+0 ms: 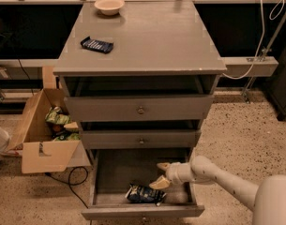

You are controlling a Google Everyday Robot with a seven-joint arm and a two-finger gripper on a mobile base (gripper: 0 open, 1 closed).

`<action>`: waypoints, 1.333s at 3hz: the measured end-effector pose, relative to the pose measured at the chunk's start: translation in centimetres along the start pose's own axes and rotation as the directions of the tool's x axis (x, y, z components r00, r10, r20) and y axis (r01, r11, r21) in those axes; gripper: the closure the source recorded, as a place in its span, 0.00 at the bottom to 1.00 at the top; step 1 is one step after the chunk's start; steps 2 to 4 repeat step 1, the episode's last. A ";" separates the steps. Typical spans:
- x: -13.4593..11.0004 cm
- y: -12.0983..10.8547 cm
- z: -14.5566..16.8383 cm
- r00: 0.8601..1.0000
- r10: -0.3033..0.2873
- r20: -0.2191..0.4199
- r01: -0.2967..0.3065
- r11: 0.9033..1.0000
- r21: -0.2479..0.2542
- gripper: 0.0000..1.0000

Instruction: Place blue chip bag into bottom drawer

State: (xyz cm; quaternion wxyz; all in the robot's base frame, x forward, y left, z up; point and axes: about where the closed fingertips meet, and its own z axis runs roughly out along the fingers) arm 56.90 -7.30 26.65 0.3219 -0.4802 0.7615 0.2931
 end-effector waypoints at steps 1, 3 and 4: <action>0.7 -1.8 -6.5 0.999 -0.003 0.039 0.000 0.998 0.068 0.00; 0.7 -1.8 -6.5 0.999 -0.003 0.039 0.000 0.998 0.068 0.00; 0.7 -1.8 -6.5 0.999 -0.003 0.039 0.000 0.998 0.068 0.00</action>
Offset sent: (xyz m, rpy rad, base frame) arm 0.0000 0.0000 0.0000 0.0000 0.0000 0.0000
